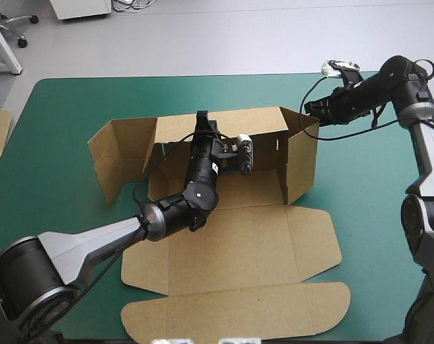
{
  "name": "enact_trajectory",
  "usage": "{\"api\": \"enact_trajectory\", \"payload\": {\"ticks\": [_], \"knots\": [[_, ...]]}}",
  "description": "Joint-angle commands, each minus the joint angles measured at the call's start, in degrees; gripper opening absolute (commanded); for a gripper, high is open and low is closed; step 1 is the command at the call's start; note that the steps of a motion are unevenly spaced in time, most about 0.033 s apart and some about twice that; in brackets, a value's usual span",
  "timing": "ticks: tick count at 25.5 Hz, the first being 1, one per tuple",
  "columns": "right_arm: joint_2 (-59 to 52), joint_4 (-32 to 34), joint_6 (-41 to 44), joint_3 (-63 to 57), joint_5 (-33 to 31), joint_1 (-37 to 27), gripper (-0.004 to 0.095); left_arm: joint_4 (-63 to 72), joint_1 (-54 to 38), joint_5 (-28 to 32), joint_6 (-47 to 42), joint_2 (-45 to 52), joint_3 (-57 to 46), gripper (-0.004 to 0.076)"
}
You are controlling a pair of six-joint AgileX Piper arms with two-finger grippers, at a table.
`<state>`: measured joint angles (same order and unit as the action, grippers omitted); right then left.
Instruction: Fold the box
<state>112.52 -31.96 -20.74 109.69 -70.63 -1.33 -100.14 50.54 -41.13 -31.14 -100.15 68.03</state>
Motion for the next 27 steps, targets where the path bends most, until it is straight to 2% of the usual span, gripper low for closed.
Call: {"api": "enact_trajectory", "payload": {"ticks": [1,5,9,15,19,20,25,27], "knots": [[-7.41,-4.82,-5.63,-4.29,1.38,-0.11,0.0255,-0.89,0.10,-1.30,-1.42,2.00,1.19,-0.0014],[-12.15,-9.11,-12.40,-14.26,7.35,-0.11,0.0255,-0.89,0.10,-1.30,-1.42,2.00,1.19,-0.0014],[-17.40,-17.39,-23.47,-25.82,14.66,-0.11,0.0255,-0.89,0.10,-1.30,-1.42,2.00,1.19,-0.0014],[-23.36,-27.71,-39.49,-38.85,21.35,-0.11,0.0255,-0.89,0.10,-1.30,-1.42,2.00,1.19,-0.0014],[-25.40,-33.15,-48.65,-44.46,21.65,-0.11,0.0255,-0.89,0.10,-1.30,-1.42,2.00,1.19,-0.0014],[-25.52,-35.31,-53.13,-46.16,21.35,-0.11,0.0255,-0.89,0.10,-1.30,-1.42,2.00,1.19,-0.0014],[-25.52,-35.23,-57.87,-47.09,17.11,0.03,0.0261,-0.89,0.10,-1.30,-1.42,2.00,1.19,-0.0014],[-25.52,-35.23,-58.71,-47.09,16.83,0.03,0.0321,-0.89,0.10,-1.30,-1.42,2.00,1.19,-0.0014]]}}
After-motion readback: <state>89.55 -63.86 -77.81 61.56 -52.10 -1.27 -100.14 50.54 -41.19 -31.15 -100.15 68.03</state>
